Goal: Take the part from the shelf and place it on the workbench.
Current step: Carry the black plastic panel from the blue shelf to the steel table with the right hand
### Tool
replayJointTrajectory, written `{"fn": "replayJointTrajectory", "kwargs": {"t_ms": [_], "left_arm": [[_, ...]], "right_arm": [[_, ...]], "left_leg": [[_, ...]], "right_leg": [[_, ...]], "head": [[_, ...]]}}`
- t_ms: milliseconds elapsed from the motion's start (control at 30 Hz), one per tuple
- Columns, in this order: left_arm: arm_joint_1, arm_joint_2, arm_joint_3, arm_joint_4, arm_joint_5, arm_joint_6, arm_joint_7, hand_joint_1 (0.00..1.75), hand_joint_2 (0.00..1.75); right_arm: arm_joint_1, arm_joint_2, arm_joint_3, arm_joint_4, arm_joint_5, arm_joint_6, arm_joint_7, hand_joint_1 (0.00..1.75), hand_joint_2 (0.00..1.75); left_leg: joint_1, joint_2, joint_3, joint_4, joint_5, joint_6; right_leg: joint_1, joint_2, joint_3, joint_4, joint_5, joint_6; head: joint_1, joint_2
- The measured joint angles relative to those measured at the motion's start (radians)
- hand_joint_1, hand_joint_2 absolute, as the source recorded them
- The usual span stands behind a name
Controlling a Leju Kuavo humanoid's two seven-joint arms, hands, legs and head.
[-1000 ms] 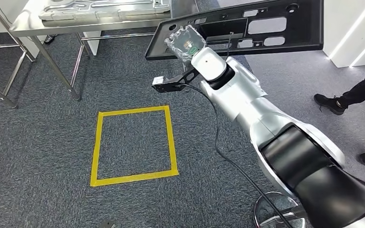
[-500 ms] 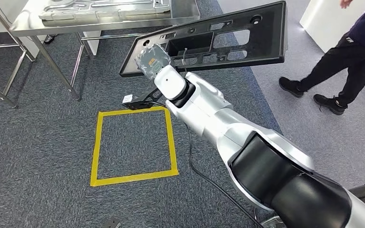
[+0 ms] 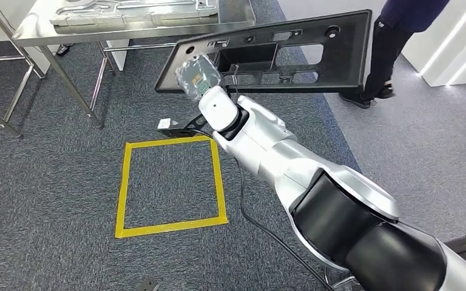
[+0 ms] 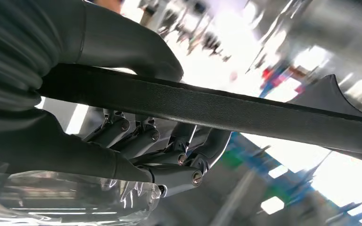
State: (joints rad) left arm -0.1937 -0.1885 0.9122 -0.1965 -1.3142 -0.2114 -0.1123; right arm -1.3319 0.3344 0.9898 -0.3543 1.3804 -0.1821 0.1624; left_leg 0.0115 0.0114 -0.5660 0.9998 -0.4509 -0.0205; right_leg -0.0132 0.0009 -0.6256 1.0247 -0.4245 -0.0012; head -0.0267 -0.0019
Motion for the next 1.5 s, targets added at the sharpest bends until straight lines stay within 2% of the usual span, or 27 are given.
{"fn": "replayJointTrajectory", "kwargs": {"t_ms": [167, 400, 767, 967, 1100, 1200, 1267, 1333, 1367, 1400, 1467, 1500], "left_arm": [[0.000, -0.009, 0.000, 0.000, -0.002, 0.011, 0.008, 0.00, 1.75], [-0.003, -0.018, 0.000, 0.000, -0.002, 0.015, 0.025, 0.00, 1.75], [-0.012, -0.022, 0.000, 0.000, -0.008, 0.014, 0.029, 0.00, 1.75], [-0.016, -0.022, 0.000, 0.000, -0.008, 0.012, 0.024, 0.00, 1.75], [-0.019, -0.022, 0.000, 0.000, -0.006, 0.009, 0.024, 0.00, 1.75], [-0.020, -0.022, 0.000, 0.000, -0.006, 0.008, 0.024, 0.00, 1.75], [-0.020, -0.023, 0.000, 0.000, -0.005, 0.008, 0.023, 0.00, 1.75], [-0.019, -0.024, 0.000, 0.000, -0.002, 0.005, 0.023, 0.00, 1.75], [-0.018, -0.024, 0.000, 0.000, -0.001, 0.003, 0.023, 0.00, 1.75], [-0.017, -0.024, 0.001, 0.000, 0.001, 0.001, 0.023, 0.00, 1.75], [-0.016, -0.025, 0.001, 0.000, 0.001, 0.000, 0.023, 0.00, 1.75], [-0.017, -0.026, 0.001, 0.000, 0.001, 0.000, 0.023, 0.00, 1.75]], "right_arm": [[-0.043, -0.008, -0.010, 0.007, 0.088, -0.181, 0.163, 1.75, 1.75], [-0.055, -0.034, -0.020, 0.008, 0.165, -0.333, 0.240, 1.75, 1.75], [-0.055, -0.041, -0.008, 0.020, 0.165, -0.352, 0.251, 1.75, 1.75], [-0.055, -0.042, 0.013, 0.030, 0.165, -0.350, 0.247, 1.75, 1.75], [-0.056, -0.043, 0.030, 0.033, 0.165, -0.344, 0.244, 1.75, 1.75], [-0.056, -0.043, 0.030, 0.033, 0.165, -0.344, 0.243, 1.75, 1.75], [-0.056, -0.044, 0.032, 0.034, 0.165, -0.341, 0.243, 1.75, 1.75], [-0.059, -0.050, 0.044, 0.037, 0.165, -0.331, 0.242, 1.75, 1.75], [-0.061, -0.053, 0.051, 0.039, 0.165, -0.326, 0.242, 1.75, 1.75], [-0.062, -0.056, 0.058, 0.041, 0.165, -0.321, 0.242, 1.75, 1.75], [-0.063, -0.061, 0.063, 0.044, 0.165, -0.317, 0.244, 1.75, 1.75], [-0.065, -0.064, 0.065, 0.045, 0.165, -0.314, 0.244, 1.75, 1.75]], "left_leg": [[0.000, 0.000, 0.000, 0.000, 0.000, 0.000], [0.000, 0.000, 0.000, 0.001, 0.000, 0.000], [0.000, 0.000, -0.001, 0.004, -0.001, 0.002], [-0.002, 0.000, -0.009, 0.014, -0.006, 0.013], [0.003, 0.000, -0.007, -0.003, -0.010, 0.032], [0.006, -0.001, -0.001, -0.005, -0.011, 0.036], [0.007, -0.001, 0.007, -0.008, -0.012, 0.039], [0.008, 0.000, 0.026, -0.010, -0.023, 0.042], [0.008, 0.000, 0.038, -0.010, -0.031, 0.040], [0.010, 0.000, 0.053, -0.009, -0.042, 0.037], [0.013, 0.000, 0.079, -0.010, -0.065, 0.026], [0.014, 0.000, 0.090, -0.012, -0.075, 0.019]], "right_leg": [[0.000, 0.000, 0.000, 0.000, 0.000, 0.000], [0.000, 0.000, 0.000, 0.000, 0.001, 0.001], [-0.001, 0.000, 0.000, -0.001, 0.002, 0.002], [-0.003, 0.000, -0.001, -0.003, 0.005, 0.010], [0.000, 0.000, 0.002, 0.011, 0.019, 0.026], [0.000, 0.000, 0.002, 0.014, 0.019, 0.027], [-0.001, 0.000, -0.010, 0.029, 0.015, 0.029], [-0.005, 0.000, -0.109, 0.166, -0.021, 0.036], [-0.008, 0.000, -0.150, 0.213, -0.025, 0.040], [-0.010, -0.001, -0.180, 0.237, -0.015, 0.043], [-0.012, -0.006, -0.133, 0.107, 0.065, 0.043], [-0.008, -0.009, -0.111, 0.047, 0.086, 0.038]], "head": [[0.000, 0.000], [0.000, 0.000], [0.000, 0.000], [0.000, 0.000], [0.000, 0.000], [0.000, 0.000], [0.000, 0.000], [0.000, 0.000], [0.000, 0.000], [0.000, 0.000], [0.000, 0.000], [0.000, 0.000]]}}
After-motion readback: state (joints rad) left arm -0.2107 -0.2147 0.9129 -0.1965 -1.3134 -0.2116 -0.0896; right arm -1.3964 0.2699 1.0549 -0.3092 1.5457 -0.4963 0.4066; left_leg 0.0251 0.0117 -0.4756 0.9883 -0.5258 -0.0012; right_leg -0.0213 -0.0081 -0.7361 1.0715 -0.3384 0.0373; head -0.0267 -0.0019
